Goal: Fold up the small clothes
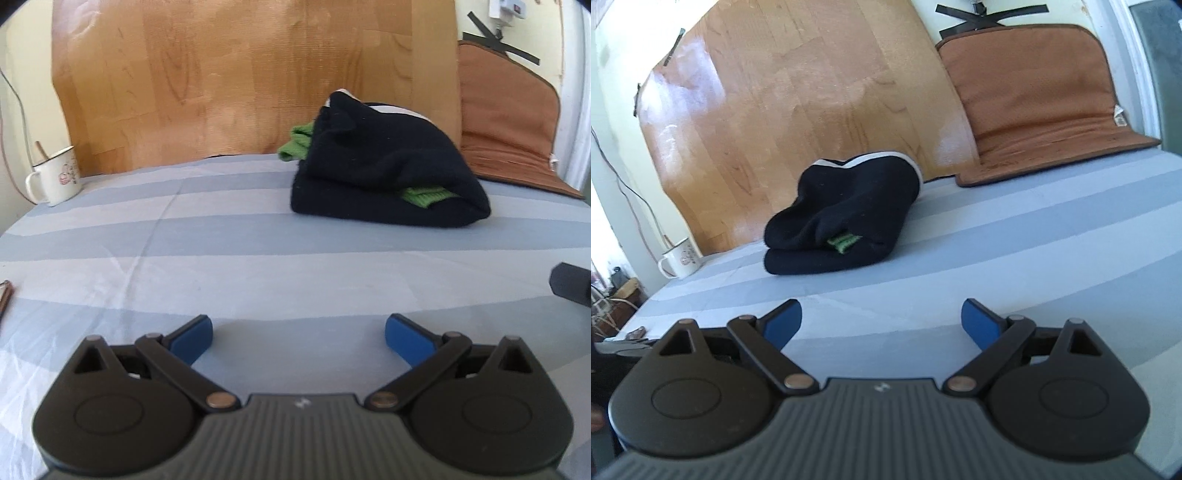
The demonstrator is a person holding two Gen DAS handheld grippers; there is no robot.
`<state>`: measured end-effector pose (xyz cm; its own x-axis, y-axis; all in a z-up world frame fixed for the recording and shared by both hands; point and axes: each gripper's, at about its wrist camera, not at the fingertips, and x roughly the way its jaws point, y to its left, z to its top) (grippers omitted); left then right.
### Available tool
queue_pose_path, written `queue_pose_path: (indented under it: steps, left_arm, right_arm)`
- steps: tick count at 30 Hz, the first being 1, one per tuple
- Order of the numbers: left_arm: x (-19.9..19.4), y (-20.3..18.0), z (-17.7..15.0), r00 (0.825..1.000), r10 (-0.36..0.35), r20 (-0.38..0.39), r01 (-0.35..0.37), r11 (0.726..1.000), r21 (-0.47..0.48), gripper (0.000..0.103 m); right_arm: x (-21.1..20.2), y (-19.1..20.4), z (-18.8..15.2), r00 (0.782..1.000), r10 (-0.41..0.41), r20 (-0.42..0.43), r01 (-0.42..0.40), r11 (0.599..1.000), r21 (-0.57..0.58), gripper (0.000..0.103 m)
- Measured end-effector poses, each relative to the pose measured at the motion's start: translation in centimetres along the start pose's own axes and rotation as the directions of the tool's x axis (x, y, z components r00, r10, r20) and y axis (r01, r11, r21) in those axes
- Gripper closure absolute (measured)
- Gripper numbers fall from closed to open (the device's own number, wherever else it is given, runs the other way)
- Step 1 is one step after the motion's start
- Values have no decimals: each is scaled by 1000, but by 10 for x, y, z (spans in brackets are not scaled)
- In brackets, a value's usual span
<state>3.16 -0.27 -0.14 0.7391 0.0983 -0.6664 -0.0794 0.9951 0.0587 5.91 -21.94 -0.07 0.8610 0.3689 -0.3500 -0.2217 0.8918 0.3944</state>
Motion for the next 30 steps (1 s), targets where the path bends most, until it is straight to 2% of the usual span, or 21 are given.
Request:
queue_pose_path:
  steps: [7,12,16,25,30]
  left_arm:
    - [2,5,3,1000,3,-8,-4,1000,-23,0]
    - [1,8,3,1000,7,-6,-7,999,-31,0]
    - [0,10,3,1000,29,-5,-29,998,-52,0]
    - [-2,11,2,1000,26,-6,-27,998,-52,0]
    - [-2,10,2,1000,29,-6,-29,998,-52,0]
  right_arm:
    - [1,-5,1,999,45,-23,-44,999,32,7]
    - [2,-6,1,996,82,-31,-81,996,38,0]
    - [1,-4,1,997,70,-30,-69,997,26,0]
    - [-3,-11,1,1000,5,6,-6,998,68,0]
    - [-3,-7,0,999,-39,2,39,998,41,0]
